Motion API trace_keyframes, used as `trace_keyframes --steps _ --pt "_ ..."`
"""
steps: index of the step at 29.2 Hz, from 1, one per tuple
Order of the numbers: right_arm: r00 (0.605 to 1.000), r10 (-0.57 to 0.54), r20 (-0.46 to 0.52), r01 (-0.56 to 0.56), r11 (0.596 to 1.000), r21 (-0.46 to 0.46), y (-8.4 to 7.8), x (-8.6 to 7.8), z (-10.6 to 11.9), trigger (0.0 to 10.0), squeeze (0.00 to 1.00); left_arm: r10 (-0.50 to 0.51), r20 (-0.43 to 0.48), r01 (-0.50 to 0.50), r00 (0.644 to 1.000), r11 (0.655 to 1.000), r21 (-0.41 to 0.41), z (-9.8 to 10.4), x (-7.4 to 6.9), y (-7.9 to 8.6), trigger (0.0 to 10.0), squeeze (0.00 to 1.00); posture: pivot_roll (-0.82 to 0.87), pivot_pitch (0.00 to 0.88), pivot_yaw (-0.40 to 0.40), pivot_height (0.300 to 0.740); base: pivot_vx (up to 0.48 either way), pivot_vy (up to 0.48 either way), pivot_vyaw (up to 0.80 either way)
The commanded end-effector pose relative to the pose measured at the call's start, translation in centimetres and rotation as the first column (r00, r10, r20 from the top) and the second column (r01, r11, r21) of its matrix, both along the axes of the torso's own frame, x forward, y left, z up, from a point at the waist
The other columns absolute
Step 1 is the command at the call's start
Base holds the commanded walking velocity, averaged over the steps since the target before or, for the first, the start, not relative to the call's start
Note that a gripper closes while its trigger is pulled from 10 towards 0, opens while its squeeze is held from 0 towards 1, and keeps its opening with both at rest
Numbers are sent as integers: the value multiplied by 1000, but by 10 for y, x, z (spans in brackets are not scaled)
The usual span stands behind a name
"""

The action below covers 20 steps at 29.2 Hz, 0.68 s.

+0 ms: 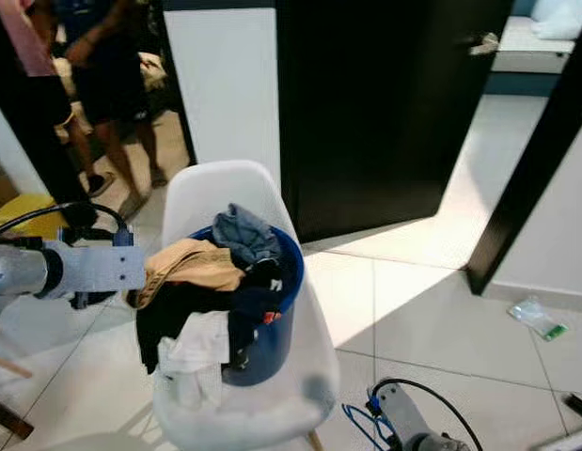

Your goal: Hang hanger

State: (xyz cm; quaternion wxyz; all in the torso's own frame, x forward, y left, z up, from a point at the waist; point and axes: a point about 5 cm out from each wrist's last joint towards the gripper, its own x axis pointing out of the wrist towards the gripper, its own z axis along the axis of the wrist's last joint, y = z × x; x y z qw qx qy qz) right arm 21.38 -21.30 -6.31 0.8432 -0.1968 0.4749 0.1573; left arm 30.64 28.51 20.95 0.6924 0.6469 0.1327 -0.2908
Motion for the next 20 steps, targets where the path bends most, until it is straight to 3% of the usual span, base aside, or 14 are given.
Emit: trace_keyframes --steps 1,10,15,20 --pt "1000 -3 -1 3 1000 14 3 0 0 10000 0 6 -29 -5 1000 999 53 -16 5 3 10000 0 -10 10 16 740 0 0 0" --pt "1000 -1 -2 1 1000 18 3 0 0 10000 0 -13 -51 17 999 997 80 -32 11 2 10000 0 -14 20 14 740 0 0 0" --pt "1000 6 -5 -6 1000 12 2 0 0 10000 0 -70 -11 71 997 997 31 -44 20 -15 10000 0 -25 31 12 740 0 0 0" --pt "1000 6 -6 -6 1000 11 2 -1 -1 10000 0 -76 13 76 997 997 18 -48 26 -20 10000 0 -33 35 12 740 0 0 0"
